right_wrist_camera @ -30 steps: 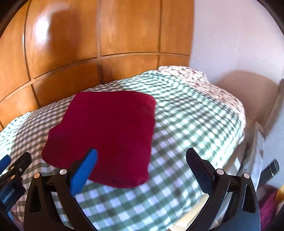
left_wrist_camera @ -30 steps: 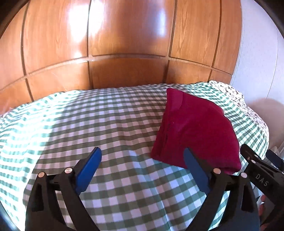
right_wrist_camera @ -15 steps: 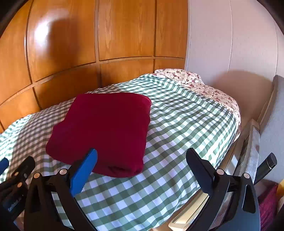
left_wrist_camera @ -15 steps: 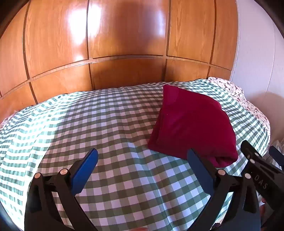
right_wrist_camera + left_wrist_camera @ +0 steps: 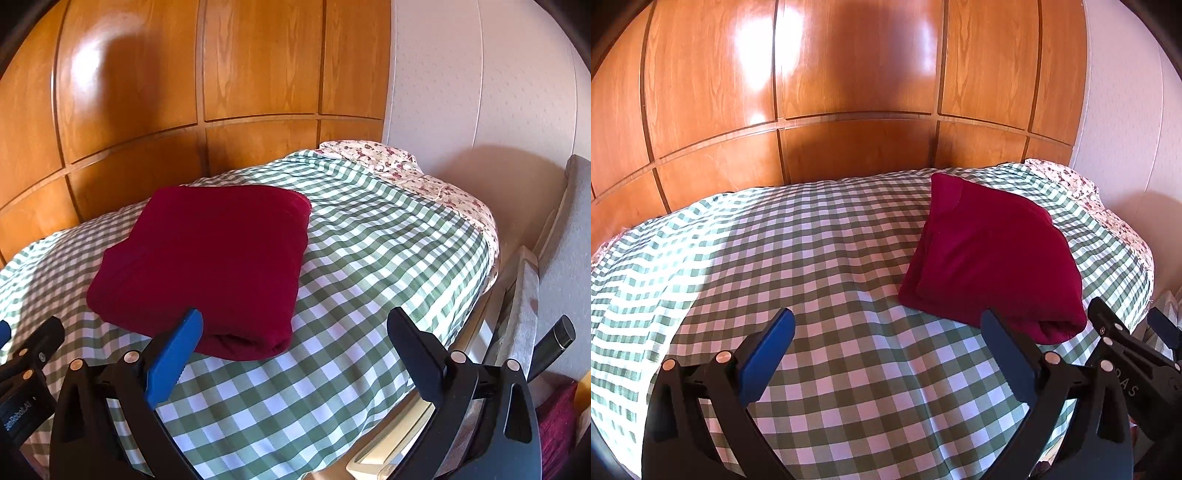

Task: Fold small clothes

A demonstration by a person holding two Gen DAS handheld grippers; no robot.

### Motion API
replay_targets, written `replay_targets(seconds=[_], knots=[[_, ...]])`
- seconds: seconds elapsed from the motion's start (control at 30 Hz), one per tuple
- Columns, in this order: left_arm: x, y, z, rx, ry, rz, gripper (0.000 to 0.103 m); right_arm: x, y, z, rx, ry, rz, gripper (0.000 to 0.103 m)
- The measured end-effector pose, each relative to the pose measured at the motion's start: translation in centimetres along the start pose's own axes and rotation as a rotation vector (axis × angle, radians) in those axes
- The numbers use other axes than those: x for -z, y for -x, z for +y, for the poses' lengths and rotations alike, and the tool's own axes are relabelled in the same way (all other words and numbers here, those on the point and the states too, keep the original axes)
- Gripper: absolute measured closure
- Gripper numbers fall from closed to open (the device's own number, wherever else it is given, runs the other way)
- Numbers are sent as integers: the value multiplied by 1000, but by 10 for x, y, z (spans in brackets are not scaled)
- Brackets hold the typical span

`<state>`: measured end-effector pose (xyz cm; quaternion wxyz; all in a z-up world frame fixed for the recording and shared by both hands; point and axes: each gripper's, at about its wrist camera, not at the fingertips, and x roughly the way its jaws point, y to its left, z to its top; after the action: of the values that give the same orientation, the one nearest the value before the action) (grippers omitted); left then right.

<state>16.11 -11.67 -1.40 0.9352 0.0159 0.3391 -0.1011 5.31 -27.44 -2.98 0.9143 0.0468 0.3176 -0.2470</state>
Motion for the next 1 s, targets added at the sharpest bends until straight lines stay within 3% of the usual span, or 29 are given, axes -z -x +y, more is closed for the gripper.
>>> replay_targets(seconds=[1.0], knots=[[-3, 12, 3, 1, 16, -32, 3, 0, 5, 5, -5, -1, -19, 4]])
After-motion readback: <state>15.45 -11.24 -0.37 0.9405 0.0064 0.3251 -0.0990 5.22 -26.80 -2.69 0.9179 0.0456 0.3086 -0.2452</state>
